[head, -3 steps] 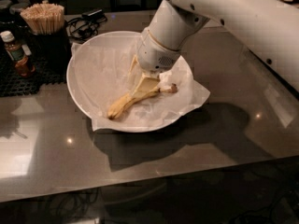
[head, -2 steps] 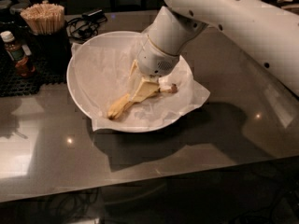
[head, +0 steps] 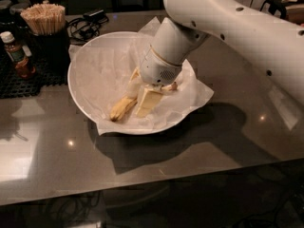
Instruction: Pick banana from white bowl
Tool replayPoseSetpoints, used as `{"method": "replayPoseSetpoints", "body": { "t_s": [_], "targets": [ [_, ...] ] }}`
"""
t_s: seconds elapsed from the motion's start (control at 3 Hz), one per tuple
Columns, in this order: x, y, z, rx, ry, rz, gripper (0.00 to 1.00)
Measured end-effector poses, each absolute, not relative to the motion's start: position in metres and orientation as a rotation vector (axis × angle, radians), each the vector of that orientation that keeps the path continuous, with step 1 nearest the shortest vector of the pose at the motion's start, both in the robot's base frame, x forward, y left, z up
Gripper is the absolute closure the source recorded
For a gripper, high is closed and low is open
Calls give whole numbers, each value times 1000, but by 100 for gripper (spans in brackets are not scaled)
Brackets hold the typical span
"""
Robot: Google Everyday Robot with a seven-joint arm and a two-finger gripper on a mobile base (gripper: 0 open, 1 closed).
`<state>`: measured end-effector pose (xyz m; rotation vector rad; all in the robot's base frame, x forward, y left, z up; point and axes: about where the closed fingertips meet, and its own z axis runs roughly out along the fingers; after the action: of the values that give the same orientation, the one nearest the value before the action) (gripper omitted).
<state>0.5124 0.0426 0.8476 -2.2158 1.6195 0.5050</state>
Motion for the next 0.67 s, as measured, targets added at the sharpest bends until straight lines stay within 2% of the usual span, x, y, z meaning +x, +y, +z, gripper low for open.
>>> {"method": "replayPoseSetpoints", "body": {
  "t_s": [0.33, 0.67],
  "targets": [
    [512, 43, 848, -2216, 1620, 505, 30],
    [511, 42, 847, -2216, 1623, 507, 21]
  ]
}}
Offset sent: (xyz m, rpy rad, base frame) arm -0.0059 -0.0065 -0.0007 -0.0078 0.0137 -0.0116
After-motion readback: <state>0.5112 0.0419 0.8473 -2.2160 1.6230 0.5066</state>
